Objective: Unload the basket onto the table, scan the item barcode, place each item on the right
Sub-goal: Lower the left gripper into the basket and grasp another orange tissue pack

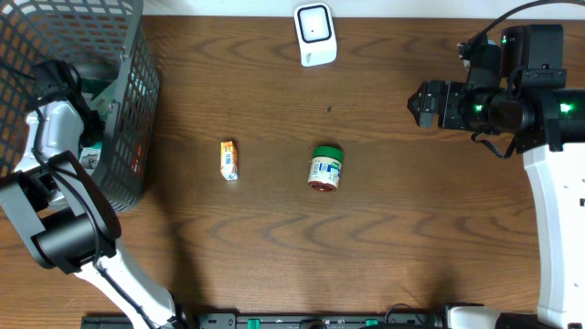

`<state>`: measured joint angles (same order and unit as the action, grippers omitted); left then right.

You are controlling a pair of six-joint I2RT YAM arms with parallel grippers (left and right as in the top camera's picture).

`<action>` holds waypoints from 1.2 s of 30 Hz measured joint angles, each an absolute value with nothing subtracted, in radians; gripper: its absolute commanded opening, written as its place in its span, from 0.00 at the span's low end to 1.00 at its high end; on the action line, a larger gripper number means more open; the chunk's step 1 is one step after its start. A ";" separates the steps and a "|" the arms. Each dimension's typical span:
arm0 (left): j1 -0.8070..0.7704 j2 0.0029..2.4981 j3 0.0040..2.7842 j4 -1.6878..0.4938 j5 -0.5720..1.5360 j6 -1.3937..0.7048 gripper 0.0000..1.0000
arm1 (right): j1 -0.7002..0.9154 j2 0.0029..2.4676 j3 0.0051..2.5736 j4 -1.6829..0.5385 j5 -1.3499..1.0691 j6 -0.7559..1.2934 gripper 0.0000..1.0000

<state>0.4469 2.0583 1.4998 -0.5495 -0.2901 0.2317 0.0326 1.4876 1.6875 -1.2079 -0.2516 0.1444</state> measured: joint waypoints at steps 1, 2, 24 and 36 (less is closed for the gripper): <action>0.448 2.058 1.500 -0.548 -0.294 0.232 0.08 | 0.033 1.488 1.687 -1.208 -0.252 0.144 0.99; 0.449 2.058 1.500 -0.545 -0.294 0.237 0.07 | 0.033 1.488 1.687 -1.208 -0.252 0.144 0.99; 0.450 1.591 1.533 -0.509 -0.274 0.094 0.15 | 0.033 1.488 1.687 -1.208 -0.252 0.144 0.99; 0.450 1.718 1.518 -0.584 -0.182 0.057 0.53 | 0.033 1.488 1.687 -1.208 -0.252 0.144 0.99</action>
